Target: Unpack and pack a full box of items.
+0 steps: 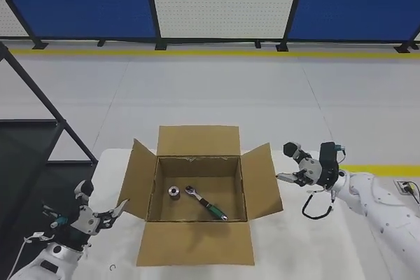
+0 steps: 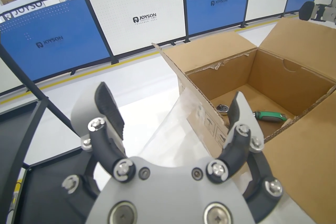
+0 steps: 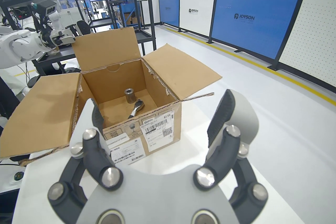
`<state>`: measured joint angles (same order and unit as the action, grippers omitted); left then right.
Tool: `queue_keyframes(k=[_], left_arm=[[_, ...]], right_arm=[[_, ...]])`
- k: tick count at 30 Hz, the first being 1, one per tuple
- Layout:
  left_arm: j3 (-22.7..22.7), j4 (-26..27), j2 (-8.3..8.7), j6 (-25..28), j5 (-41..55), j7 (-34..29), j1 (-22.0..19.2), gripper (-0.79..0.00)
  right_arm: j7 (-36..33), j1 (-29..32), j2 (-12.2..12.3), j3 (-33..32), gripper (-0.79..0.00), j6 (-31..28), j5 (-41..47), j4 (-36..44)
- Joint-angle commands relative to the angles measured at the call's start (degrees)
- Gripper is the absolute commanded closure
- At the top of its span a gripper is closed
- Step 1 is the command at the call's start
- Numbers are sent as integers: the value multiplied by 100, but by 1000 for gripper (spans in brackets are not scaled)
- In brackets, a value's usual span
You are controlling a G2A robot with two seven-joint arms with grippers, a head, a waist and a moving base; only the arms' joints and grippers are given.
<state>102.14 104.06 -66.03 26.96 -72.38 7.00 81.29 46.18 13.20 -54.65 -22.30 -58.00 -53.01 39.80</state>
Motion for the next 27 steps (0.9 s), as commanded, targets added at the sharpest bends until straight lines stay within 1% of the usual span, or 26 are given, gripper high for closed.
queue_keyframes(k=[1,5,8,13,16,19,23,27], left_arm=[[-21,2,-5,-29,169,6,-13,-785],[-31,133,-29,-157,745,-55,88,-785],[-51,262,-63,-321,1385,-87,220,-785],[-11,457,-106,-643,2305,-216,413,-785],[28,525,-116,-715,2608,-312,498,-785],[16,583,-119,-656,2770,-409,549,-785],[-89,632,-123,-604,2767,-469,537,-785],[-216,663,-126,-543,2721,-514,491,-785]], right_arm=[[0,-2,-11,-12,-785,0,-15,-12],[0,-2,-11,-12,-785,0,-15,-12],[0,-2,-11,-12,-785,0,-15,-12],[-414,158,41,-93,-785,0,509,351],[-582,204,155,95,-785,0,913,700],[-823,196,301,409,-785,0,1421,1001],[-1300,21,492,874,-785,0,2105,1413],[-1657,-228,658,1256,-785,0,2524,1758]])
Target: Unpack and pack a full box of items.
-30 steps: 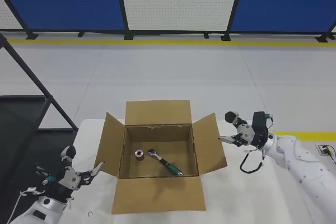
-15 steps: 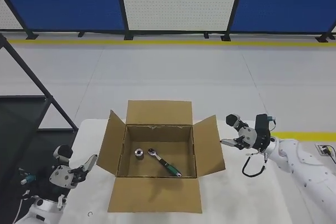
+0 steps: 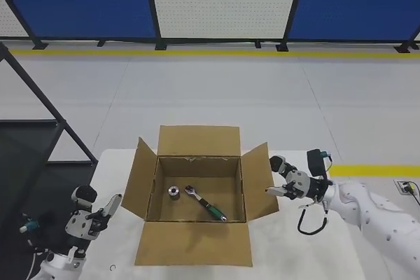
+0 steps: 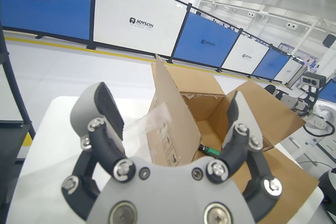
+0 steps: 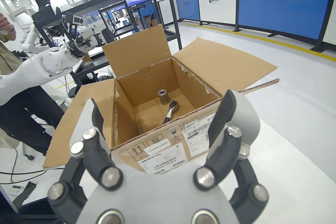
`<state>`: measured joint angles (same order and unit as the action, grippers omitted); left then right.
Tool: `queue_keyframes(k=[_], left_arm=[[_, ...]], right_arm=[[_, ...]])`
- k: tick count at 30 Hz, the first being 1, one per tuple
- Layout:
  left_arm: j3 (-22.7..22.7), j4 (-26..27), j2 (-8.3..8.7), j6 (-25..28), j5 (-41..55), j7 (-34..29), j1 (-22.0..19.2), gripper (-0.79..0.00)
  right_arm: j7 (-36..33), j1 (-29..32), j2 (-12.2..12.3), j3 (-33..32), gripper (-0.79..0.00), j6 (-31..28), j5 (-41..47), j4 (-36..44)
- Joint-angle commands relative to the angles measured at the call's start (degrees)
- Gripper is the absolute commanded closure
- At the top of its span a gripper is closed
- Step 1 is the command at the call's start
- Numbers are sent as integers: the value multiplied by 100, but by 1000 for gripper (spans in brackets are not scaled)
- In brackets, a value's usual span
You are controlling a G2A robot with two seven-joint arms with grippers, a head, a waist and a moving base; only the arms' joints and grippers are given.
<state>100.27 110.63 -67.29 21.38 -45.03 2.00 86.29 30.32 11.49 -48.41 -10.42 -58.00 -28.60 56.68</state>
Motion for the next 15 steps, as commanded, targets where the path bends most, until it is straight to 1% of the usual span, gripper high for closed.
queue_keyframes(k=[1,4,8,11,15], left_arm=[[-59,11,-1,36,-21,-37,-14,-785],[-139,24,1,106,-62,-117,-22,-785],[-251,38,0,146,-92,-218,-28,-785],[-343,49,-4,141,-119,-256,-44,-785],[-460,86,-10,153,-116,-304,-56,-785]], right_arm=[[-147,-75,66,68,-785,0,144,142],[-392,-124,121,68,-785,0,312,362],[-868,-223,104,68,-785,0,615,591],[-1247,-321,29,68,-785,0,886,723],[-1832,-438,-134,68,-785,0,1262,814]])
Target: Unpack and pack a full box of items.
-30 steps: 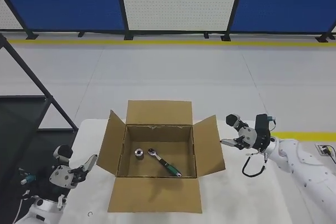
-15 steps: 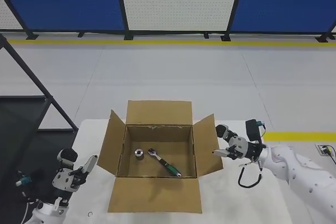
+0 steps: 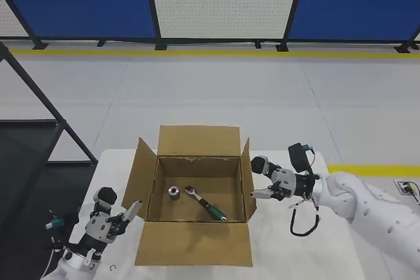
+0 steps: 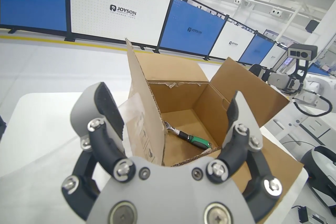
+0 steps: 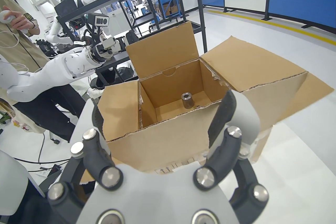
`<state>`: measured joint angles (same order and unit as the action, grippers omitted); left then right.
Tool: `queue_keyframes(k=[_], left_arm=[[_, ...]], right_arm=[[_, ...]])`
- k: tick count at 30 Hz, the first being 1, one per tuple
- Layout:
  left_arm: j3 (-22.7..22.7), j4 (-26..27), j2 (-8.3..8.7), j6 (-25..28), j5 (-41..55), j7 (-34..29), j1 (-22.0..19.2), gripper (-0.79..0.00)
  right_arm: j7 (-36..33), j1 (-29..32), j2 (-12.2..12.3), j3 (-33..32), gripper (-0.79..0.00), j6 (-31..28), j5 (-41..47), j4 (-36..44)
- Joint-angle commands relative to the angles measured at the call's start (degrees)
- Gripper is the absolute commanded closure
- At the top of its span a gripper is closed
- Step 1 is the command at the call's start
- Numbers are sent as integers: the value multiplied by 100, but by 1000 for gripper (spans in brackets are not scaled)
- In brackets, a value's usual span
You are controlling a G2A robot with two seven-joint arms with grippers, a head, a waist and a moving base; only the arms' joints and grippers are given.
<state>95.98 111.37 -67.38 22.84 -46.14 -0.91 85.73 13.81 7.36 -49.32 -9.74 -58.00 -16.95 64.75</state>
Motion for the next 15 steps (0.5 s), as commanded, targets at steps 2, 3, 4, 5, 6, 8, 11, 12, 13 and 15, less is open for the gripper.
queue_keyframes(k=[2,3,4,5,6,8,11,12,13,15], left_arm=[[-96,44,-3,25,-19,-41,0,-785],[-130,57,-5,28,-23,-49,0,-785],[-167,72,-7,30,-21,-57,-2,-785],[-203,88,-9,38,-32,-72,-6,-785],[-239,103,-11,37,-37,-77,-11,-785],[-318,122,-15,36,-42,-97,-26,-785],[-423,120,-21,13,-53,-140,-72,-785],[-462,114,-23,9,-48,-159,-91,-785],[-498,99,-25,9,-36,-191,-109,-785],[-560,64,-26,-10,-22,-288,-154,-785]], right_arm=[[-516,-81,-144,0,-785,0,307,-17],[-694,-112,-201,0,-785,0,424,-43],[-862,-144,-263,0,-785,0,546,-81],[-1046,-176,-331,0,-785,0,654,-126],[-1231,-208,-403,0,-785,0,762,-178],[-1570,-257,-558,0,-785,0,986,-313],[-2090,-301,-811,0,-785,0,1318,-497],[-2253,-315,-895,0,-785,0,1429,-585],[-2416,-319,-980,0,-785,0,1544,-657],[-2755,-338,-1144,0,-785,0,1740,-857]])
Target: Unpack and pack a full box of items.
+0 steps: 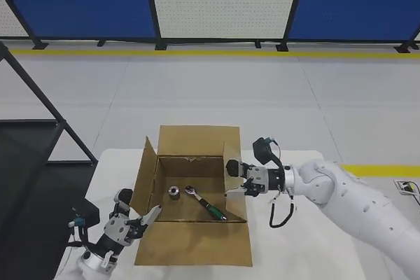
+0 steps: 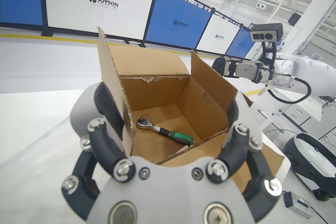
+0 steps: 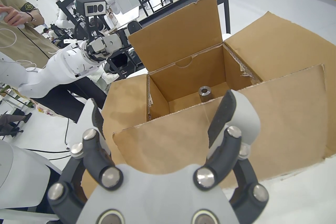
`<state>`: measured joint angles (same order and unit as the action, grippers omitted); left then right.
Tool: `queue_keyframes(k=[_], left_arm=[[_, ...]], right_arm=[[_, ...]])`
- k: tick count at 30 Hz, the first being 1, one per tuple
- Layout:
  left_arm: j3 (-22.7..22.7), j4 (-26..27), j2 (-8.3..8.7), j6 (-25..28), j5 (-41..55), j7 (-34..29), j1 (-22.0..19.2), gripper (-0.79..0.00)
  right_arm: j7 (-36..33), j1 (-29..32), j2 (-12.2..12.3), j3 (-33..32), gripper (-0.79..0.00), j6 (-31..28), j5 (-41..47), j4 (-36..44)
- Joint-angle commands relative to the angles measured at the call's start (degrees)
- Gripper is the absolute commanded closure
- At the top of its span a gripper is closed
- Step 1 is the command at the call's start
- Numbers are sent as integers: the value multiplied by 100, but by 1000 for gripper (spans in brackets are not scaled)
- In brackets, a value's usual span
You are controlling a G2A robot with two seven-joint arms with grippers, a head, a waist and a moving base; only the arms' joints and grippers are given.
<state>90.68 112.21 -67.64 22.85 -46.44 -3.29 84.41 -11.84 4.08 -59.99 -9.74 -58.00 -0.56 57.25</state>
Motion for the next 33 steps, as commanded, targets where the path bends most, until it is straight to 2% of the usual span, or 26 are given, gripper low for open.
queue_keyframes(k=[1,7,19,22,33], left_arm=[[-65,-42,-1,-12,31,-103,-46,-785],[-256,-131,-3,-19,175,-449,-178,-785],[-324,-130,-14,-93,358,-452,-212,-785],[-331,-132,-14,-101,360,-459,-207,-785],[-821,-309,-33,-461,183,-1189,-627,-785]], right_arm=[[-322,-15,-159,0,-785,0,218,-201],[-1113,-28,-619,-23,-785,0,737,-869],[-1150,-37,-643,-28,-785,0,739,-909],[-1064,114,-642,-120,-785,133,741,-771],[-2164,108,-928,-317,-785,781,1376,-728]])
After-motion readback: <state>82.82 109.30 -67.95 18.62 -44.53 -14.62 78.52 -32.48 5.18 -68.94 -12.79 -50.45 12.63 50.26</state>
